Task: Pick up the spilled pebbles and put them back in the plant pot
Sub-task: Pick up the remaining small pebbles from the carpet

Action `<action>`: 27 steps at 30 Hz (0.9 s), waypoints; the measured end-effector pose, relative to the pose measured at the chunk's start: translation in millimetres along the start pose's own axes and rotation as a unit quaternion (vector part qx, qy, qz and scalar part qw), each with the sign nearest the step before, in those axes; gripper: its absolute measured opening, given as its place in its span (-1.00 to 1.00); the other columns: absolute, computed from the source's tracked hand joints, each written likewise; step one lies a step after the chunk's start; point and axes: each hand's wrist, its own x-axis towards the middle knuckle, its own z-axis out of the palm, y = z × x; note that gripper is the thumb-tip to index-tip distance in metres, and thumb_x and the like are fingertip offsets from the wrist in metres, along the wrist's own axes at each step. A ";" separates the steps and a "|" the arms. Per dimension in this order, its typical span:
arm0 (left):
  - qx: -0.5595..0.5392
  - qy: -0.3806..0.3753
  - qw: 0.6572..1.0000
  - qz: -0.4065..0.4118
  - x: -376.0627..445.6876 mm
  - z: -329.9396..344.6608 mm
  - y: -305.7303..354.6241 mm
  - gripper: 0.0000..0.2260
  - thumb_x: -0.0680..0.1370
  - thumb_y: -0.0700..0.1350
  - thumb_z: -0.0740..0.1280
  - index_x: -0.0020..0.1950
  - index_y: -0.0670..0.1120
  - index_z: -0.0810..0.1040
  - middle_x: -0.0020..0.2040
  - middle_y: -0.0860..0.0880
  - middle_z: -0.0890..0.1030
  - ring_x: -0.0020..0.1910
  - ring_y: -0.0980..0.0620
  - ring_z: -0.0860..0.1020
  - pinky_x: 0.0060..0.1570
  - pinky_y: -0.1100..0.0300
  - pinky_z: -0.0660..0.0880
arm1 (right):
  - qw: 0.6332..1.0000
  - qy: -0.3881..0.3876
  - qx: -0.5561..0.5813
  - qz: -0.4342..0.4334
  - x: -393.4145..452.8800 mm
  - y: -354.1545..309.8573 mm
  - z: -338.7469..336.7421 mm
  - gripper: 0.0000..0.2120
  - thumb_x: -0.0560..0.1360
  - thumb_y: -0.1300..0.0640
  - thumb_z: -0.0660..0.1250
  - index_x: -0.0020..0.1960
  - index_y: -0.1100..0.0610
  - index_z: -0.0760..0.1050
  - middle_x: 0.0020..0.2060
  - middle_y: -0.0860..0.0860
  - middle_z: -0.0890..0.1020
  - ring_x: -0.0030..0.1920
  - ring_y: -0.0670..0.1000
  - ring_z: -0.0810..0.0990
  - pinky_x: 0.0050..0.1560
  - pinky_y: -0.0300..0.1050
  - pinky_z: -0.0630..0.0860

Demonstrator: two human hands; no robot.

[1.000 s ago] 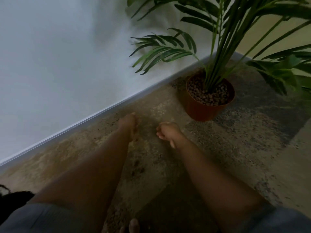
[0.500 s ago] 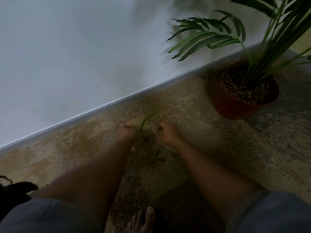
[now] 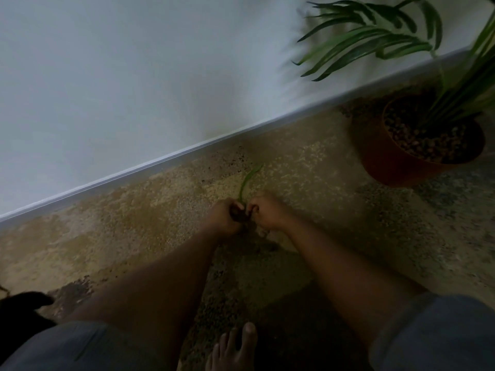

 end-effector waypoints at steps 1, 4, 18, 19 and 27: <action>0.018 0.004 1.000 0.020 -0.7 2.1 -0.7 -0.65 0.32 -0.13 0.52 0.02 0.09 0.50 0.00 0.01 0.58 0.00 0.00 0.58 -0.07 0.14 0.54 | 1.000 -0.028 0.000 -0.003 -0.9 -1.0 -2.6 -0.79 0.49 0.33 0.31 0.03 0.11 0.63 0.13 0.09 0.54 -0.05 0.09 0.64 -0.11 -0.10 0.59; 0.105 0.001 0.993 0.054 -2.9 4.9 0.9 -0.52 0.34 -0.02 0.51 0.22 0.11 0.48 0.15 0.02 0.46 0.06 0.03 0.50 0.03 0.13 0.50 | 0.995 -0.097 0.000 -0.011 -4.7 0.4 -10.9 -0.76 0.48 0.35 0.28 -0.05 0.03 0.59 0.05 0.07 0.57 -0.21 0.03 0.67 -0.25 -0.13 0.59; 0.167 -0.131 0.975 0.062 -28.4 23.7 25.3 0.05 0.15 0.04 0.65 0.51 -0.01 0.15 0.41 -0.06 0.39 0.36 -0.09 0.41 0.32 -0.05 0.45 | 0.978 -0.193 -0.076 -0.013 -29.0 14.6 -19.6 -0.71 0.33 0.14 0.54 0.00 -0.05 0.60 -0.11 -0.07 0.57 -0.06 0.00 0.58 -0.15 -0.16 0.47; 0.184 -0.117 0.974 0.063 -32.2 27.1 26.3 0.05 0.16 0.04 0.64 0.51 -0.02 0.15 0.42 -0.07 0.37 0.37 -0.10 0.40 0.32 -0.05 0.44 | 0.979 -0.187 -0.078 -0.016 -32.5 13.6 -17.4 -0.71 0.32 0.17 0.55 -0.02 -0.04 0.57 -0.10 -0.05 0.56 -0.05 0.03 0.58 -0.14 -0.13 0.49; 0.282 -0.084 0.954 0.055 -45.2 42.3 39.1 -0.52 0.46 -0.05 0.44 0.36 -0.03 0.42 0.30 -0.08 0.46 0.23 -0.05 0.48 0.15 0.13 0.47 | 0.992 -0.107 -0.052 -0.034 -58.5 20.3 1.3 -0.69 0.51 0.25 0.33 0.25 0.15 0.51 0.19 0.14 0.55 0.12 0.13 0.56 0.11 -0.02 0.52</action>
